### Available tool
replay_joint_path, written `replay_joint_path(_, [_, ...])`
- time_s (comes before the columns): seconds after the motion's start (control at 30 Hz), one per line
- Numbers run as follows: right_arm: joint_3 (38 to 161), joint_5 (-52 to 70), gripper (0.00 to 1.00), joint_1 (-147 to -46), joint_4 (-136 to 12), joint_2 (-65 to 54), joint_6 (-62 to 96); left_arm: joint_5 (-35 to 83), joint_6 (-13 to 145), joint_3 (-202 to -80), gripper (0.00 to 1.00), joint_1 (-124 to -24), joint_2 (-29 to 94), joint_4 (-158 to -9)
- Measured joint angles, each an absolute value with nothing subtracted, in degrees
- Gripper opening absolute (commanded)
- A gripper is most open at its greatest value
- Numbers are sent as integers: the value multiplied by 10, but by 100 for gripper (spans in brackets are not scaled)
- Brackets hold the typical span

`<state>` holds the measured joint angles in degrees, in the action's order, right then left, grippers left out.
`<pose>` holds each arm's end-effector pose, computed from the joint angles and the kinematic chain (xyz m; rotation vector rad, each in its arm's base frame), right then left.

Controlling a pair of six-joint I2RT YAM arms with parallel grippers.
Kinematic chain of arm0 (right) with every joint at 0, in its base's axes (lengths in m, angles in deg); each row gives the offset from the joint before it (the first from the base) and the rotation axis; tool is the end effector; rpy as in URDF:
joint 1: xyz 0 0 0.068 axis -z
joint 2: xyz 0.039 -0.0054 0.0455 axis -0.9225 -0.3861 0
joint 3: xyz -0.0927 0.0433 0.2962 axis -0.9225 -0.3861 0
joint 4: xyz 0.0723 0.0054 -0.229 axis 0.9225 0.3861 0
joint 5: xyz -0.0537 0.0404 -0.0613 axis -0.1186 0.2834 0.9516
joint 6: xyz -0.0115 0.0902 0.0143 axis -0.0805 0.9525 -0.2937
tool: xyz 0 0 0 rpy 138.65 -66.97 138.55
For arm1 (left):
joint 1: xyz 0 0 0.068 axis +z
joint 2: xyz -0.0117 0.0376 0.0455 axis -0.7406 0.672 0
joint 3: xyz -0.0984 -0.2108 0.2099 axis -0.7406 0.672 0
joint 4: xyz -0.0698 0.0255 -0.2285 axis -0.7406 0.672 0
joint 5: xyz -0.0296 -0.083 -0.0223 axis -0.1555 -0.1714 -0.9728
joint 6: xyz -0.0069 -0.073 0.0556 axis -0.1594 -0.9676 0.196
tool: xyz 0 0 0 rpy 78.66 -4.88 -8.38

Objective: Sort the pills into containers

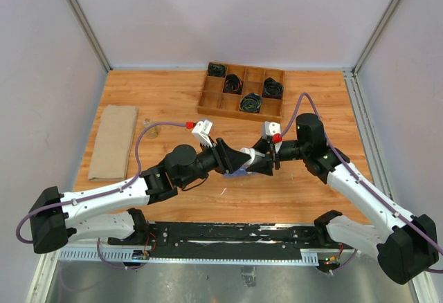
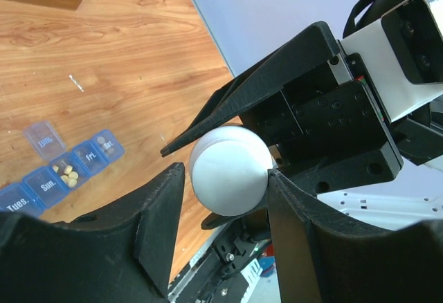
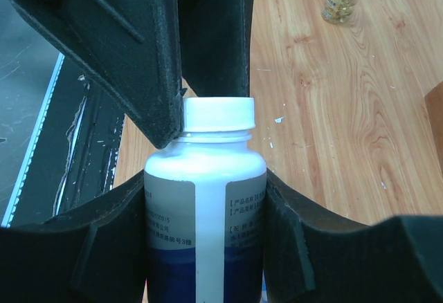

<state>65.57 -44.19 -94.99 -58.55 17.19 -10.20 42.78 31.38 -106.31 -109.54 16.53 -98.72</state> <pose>0.1404 0.1555 0.3276 -1.3609 1.3003 1.1054 0.1317 -0.2127 0.3359 0.0884 1.8176 -1.2497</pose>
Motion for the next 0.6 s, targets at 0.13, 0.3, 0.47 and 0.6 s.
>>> replay_joint_path(0.13, [656,-442,14,-950,-586,172,-102,428,317,-1063,59,-1095,165,-987])
replay_joint_path(0.3, [656,-442,14,-950,-585,172,-102,428,328,-1063,62,-1095,164,-988])
replay_joint_path(0.47, [656,-442,14,-950,-585,172,-102,428,331,-1063,63,-1095,161,-988])
replay_joint_path(0.6, [656,-442,14,-950,-585,172,-102,428,335,-1063,63,-1095,153,-989])
